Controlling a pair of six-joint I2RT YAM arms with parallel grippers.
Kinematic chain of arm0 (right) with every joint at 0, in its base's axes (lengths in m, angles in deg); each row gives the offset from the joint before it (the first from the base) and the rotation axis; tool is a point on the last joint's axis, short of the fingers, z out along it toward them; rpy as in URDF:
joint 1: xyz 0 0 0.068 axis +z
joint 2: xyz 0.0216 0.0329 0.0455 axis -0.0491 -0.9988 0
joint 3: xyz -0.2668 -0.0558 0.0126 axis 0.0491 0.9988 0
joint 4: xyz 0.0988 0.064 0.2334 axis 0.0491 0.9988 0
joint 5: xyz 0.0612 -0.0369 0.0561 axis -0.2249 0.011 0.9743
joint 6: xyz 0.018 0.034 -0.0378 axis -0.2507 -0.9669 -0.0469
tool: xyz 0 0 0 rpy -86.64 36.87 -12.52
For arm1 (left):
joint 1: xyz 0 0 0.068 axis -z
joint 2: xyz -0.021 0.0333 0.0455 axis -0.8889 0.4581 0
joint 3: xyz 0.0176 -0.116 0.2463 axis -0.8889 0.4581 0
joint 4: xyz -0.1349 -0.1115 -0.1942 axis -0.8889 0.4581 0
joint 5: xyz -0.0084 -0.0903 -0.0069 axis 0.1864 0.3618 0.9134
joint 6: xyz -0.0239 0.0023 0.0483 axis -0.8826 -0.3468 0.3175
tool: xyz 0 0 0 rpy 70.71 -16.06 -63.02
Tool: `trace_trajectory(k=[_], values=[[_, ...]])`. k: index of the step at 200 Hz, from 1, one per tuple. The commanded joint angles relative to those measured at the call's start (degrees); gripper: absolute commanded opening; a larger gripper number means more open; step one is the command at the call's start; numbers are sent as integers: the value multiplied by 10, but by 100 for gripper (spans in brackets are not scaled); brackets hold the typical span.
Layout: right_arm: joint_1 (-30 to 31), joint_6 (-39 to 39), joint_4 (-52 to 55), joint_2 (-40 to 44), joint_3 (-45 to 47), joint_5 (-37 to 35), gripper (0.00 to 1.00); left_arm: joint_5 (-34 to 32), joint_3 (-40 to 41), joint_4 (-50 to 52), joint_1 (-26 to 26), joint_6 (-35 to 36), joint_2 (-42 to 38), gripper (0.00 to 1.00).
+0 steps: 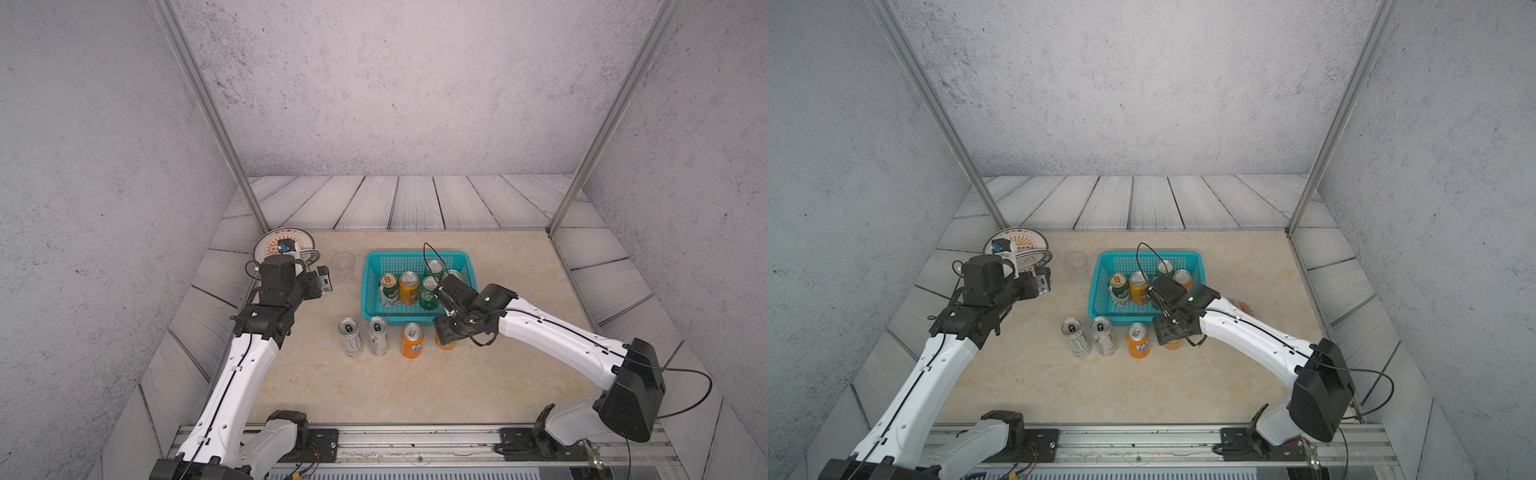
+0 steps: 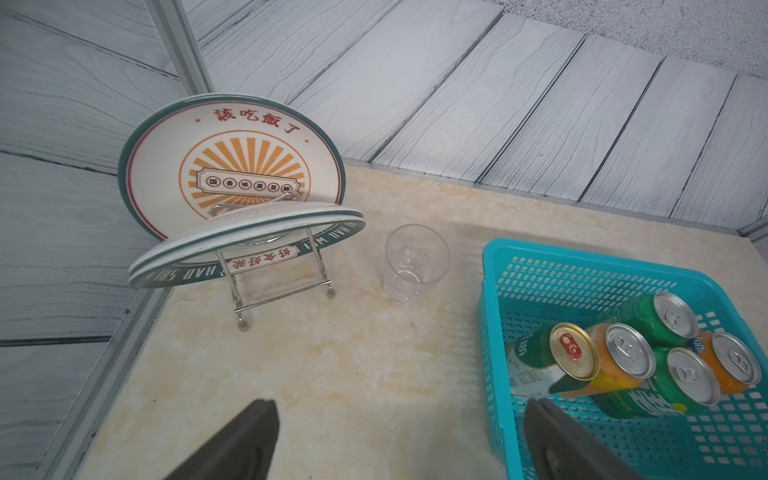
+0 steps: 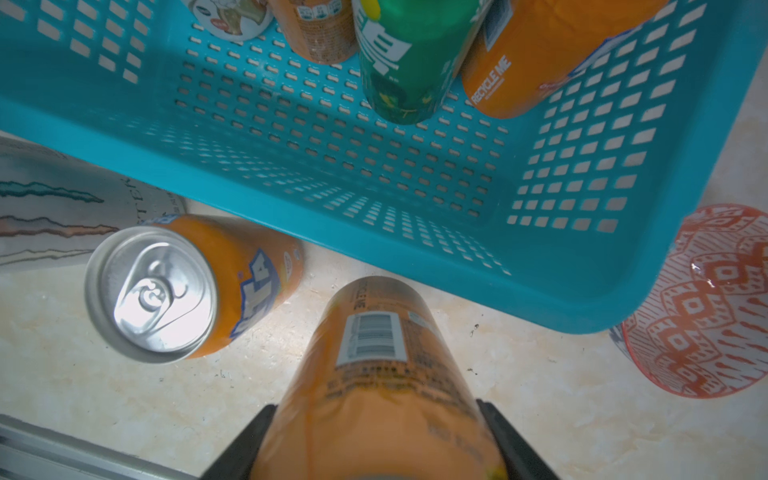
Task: Take out the drinks from the basket
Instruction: Place the drink at the center of the board.
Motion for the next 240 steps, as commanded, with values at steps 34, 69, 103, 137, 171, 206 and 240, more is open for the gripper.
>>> trace_trajectory(k=[34, 69, 103, 137, 171, 206, 240], values=[[3, -9, -51, -20, 22, -9, 60, 4, -3, 1, -7, 0, 5, 99], [3, -16, -82, -27, 45, -9, 60, 3, -3, 2, -8, 0, 6, 99], [3, -19, -94, -39, 54, -9, 60, 5, -3, 1, -8, 0, 9, 99], [2, -20, -99, -50, 58, -7, 60, 7, -4, 1, -8, 0, 10, 99], [3, -18, -100, -58, 60, -8, 61, 8, -3, 1, -8, 0, 10, 99], [3, -18, -103, -66, 64, -9, 63, 7, -3, 1, -8, 0, 10, 99], [3, -18, -103, -75, 66, -8, 64, 7, -4, 1, -8, 0, 10, 99]])
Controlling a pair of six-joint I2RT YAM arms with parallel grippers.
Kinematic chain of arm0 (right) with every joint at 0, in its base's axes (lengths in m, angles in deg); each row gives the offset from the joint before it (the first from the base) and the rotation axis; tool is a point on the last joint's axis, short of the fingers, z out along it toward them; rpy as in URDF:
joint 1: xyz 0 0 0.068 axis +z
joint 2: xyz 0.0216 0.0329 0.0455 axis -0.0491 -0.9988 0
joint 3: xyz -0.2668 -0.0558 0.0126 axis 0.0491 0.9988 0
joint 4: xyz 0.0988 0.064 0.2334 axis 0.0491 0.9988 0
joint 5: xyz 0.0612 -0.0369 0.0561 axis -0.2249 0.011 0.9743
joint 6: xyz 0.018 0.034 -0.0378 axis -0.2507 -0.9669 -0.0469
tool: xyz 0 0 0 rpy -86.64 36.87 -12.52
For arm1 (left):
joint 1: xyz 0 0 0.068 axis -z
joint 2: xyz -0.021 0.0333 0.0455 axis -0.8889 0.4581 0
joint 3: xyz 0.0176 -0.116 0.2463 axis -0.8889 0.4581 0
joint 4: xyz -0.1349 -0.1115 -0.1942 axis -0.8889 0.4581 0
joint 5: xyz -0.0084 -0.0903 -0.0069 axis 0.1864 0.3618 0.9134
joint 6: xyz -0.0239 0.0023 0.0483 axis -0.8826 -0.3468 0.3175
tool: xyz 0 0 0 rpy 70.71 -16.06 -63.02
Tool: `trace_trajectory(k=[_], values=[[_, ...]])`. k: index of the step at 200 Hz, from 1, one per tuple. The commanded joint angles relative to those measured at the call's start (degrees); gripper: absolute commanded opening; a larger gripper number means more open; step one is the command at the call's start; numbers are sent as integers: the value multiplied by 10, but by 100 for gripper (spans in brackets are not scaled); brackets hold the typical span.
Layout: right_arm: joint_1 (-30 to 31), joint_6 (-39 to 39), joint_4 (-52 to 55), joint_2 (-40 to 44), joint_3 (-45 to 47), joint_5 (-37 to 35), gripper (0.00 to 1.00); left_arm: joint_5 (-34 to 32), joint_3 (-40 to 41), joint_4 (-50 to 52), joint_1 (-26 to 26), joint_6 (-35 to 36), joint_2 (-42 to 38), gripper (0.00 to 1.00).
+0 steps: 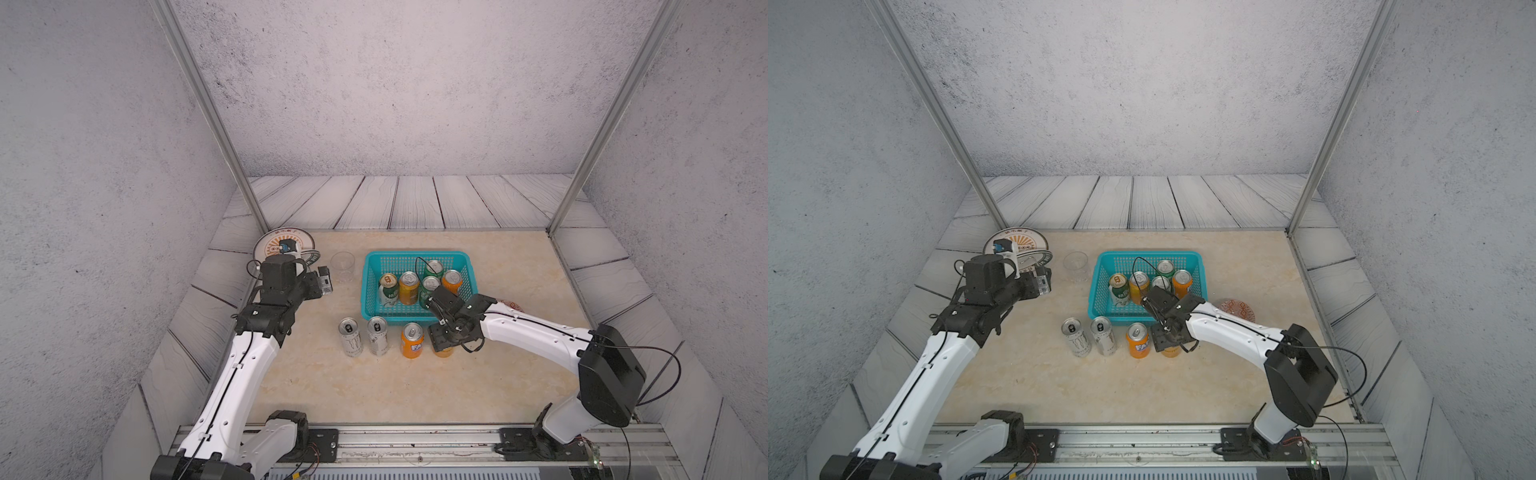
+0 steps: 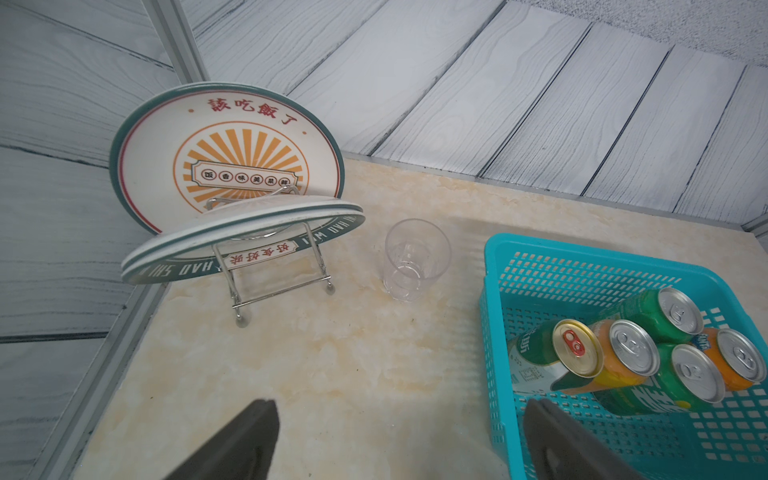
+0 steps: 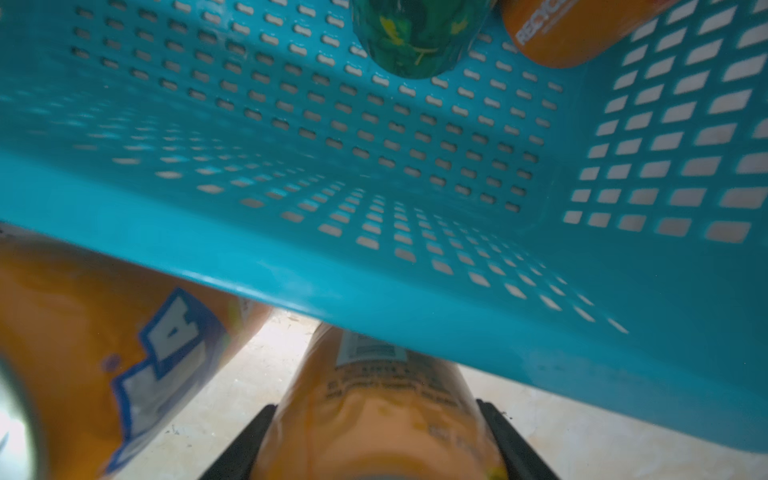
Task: Take out the drinks from the basket
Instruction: Place the drink at the center of the board.
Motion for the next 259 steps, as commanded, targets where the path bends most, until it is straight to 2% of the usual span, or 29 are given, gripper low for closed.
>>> trace_trajectory(k=[1, 84, 161, 213, 259], values=[[3, -5, -10, -13, -1, -8, 64, 5, -4, -1, -8, 0, 2, 99], [3, -1, 10, 3, -11, -14, 76, 6, -4, 0, -8, 0, 3, 99], [2, 10, 74, 60, -64, -29, 88, 5, -5, 1, -9, 2, 0, 99], [0, 52, 81, 82, -114, -88, 99, 5, -5, 1, -9, 2, 0, 99], [-25, 98, 71, 46, -170, -98, 99, 5, -6, 2, -11, 2, 0, 99]])
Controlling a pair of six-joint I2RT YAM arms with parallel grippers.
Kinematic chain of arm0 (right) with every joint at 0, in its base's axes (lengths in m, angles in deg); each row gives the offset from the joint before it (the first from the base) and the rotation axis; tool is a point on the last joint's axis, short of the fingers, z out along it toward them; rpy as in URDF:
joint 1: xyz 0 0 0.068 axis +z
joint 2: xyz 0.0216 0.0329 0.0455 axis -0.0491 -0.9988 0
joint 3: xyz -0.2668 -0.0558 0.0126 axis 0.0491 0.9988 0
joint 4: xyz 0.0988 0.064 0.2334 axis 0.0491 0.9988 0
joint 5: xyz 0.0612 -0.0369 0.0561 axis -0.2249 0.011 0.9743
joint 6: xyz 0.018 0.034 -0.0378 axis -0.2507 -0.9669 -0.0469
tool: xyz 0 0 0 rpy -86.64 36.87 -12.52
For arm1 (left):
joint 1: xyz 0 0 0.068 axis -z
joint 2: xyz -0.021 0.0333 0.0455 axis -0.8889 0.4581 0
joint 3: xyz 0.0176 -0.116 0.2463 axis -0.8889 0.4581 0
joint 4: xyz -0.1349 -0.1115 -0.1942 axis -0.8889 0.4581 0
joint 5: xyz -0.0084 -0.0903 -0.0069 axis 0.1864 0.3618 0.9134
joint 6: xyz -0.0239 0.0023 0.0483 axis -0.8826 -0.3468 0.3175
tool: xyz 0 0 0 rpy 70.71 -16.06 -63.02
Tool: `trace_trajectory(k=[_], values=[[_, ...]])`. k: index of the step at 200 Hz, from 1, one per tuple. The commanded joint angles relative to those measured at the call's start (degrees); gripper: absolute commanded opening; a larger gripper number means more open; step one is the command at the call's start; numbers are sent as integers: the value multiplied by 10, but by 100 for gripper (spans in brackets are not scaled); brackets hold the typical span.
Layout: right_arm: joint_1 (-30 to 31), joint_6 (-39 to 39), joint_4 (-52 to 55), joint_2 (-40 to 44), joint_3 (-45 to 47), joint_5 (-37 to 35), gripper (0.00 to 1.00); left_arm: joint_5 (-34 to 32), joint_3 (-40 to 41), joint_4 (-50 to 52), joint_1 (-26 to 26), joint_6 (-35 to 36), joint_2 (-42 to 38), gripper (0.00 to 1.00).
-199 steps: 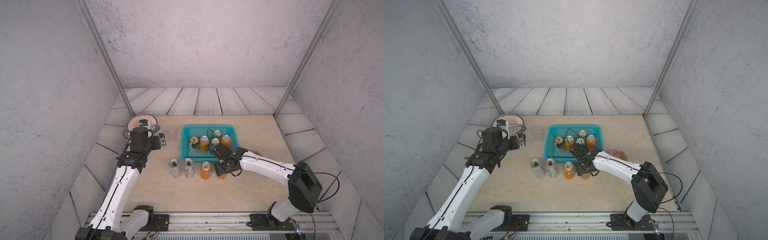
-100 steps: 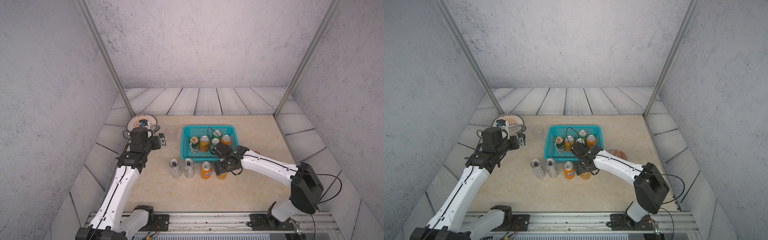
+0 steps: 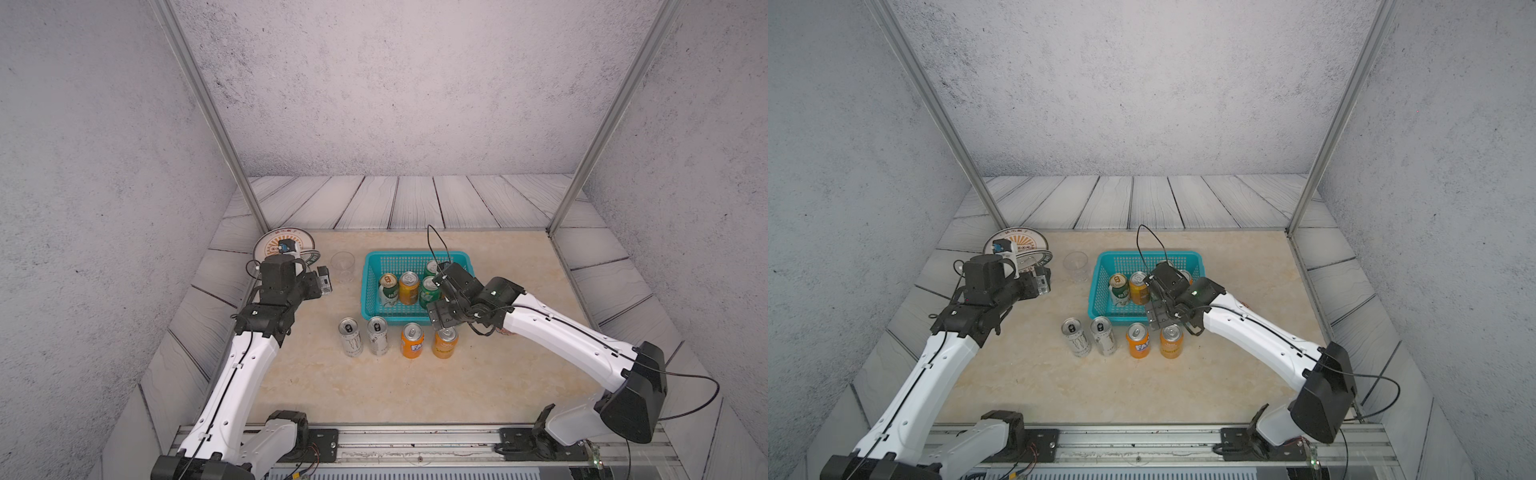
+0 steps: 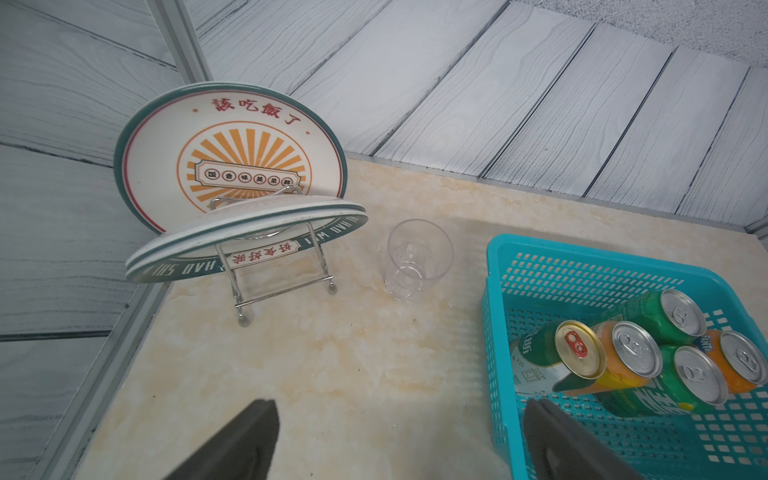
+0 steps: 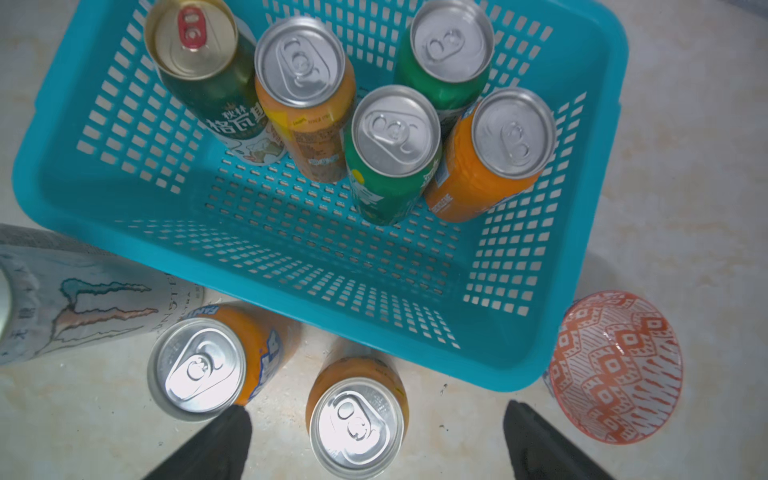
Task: Take out the drinks from the basket
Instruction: Place the drink at the center of the board, then pick up the drink from the basket.
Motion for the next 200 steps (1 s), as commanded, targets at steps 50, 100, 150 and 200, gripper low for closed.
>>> trace_trajectory(k=[50, 100, 150, 200], values=[[-43, 54, -24, -88, -81, 0, 99, 3, -6, 2, -8, 3, -1, 99], [-64, 56, -39, -162, -122, 30, 99, 3, -6, 2, -9, 3, 0, 99], [-84, 50, -23, -237, -166, 50, 93, 4, -7, 3, -11, 3, 1, 99], [-97, 53, -33, -279, -174, 70, 88, 7, -6, 3, -12, 1, 3, 99]])
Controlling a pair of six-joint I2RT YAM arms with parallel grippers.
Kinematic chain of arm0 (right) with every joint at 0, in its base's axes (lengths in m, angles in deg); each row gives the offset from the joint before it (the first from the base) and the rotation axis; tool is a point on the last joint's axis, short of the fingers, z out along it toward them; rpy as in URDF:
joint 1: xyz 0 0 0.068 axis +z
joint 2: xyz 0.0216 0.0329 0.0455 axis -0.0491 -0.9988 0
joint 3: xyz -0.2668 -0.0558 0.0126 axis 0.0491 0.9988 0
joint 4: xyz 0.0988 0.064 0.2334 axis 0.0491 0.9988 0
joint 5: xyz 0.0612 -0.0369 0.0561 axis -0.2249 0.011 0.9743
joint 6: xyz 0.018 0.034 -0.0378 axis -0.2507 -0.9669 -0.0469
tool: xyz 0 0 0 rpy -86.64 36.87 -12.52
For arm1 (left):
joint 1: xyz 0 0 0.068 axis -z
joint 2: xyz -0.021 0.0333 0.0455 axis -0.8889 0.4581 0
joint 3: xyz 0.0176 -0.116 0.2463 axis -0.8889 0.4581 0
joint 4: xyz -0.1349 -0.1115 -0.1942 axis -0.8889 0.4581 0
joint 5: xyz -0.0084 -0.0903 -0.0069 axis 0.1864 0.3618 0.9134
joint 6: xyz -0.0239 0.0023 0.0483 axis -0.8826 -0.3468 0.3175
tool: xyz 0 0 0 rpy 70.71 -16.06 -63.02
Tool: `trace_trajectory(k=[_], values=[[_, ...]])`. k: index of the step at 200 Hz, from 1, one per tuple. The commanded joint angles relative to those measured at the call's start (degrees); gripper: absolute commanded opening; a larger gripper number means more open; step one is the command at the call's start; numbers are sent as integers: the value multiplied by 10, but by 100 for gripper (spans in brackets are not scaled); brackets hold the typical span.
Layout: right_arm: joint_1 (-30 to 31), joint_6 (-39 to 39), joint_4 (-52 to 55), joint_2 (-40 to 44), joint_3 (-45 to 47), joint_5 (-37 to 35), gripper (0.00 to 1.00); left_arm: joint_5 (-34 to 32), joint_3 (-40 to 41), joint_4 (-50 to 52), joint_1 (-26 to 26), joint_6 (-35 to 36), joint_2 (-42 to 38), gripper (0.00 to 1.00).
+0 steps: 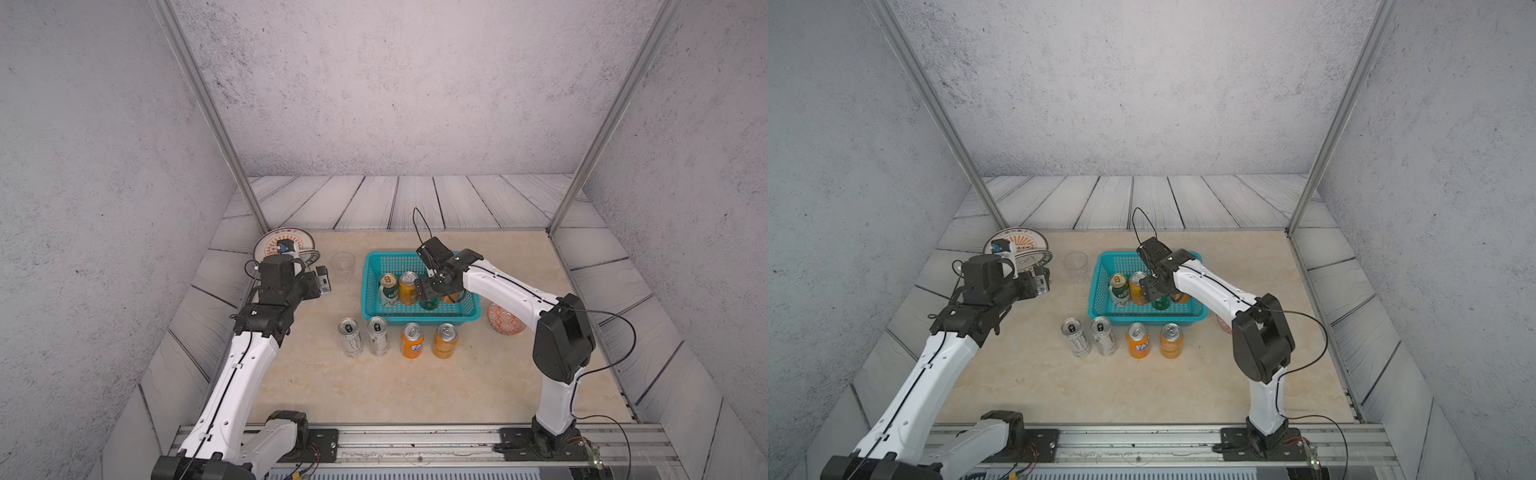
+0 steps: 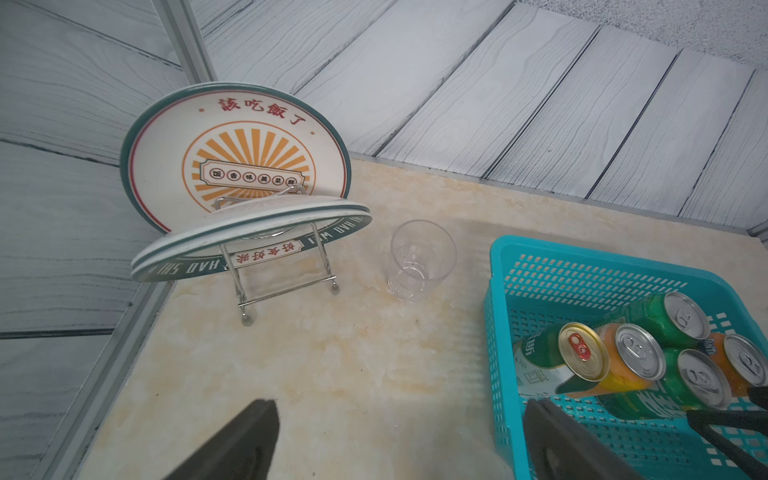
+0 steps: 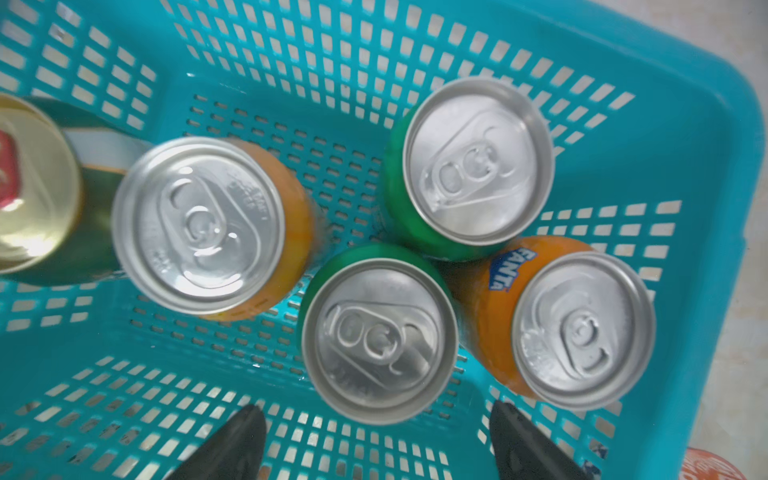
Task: Take out the drinks from the basket
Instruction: Pick up the drink from the basket.
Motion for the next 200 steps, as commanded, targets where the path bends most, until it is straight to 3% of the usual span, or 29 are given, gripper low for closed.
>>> trace_trajectory(k=[1, 136, 200], values=[[-7, 1, 6, -26, -15, 14, 88, 5, -7, 3, -6, 1, 3, 99], [-23, 22, -12, -109, -73, 25, 83, 12, -7, 2, -14, -2, 3, 99], [-23, 19, -3, -103, -75, 34, 71, 14, -6, 1, -17, -3, 1, 99]])
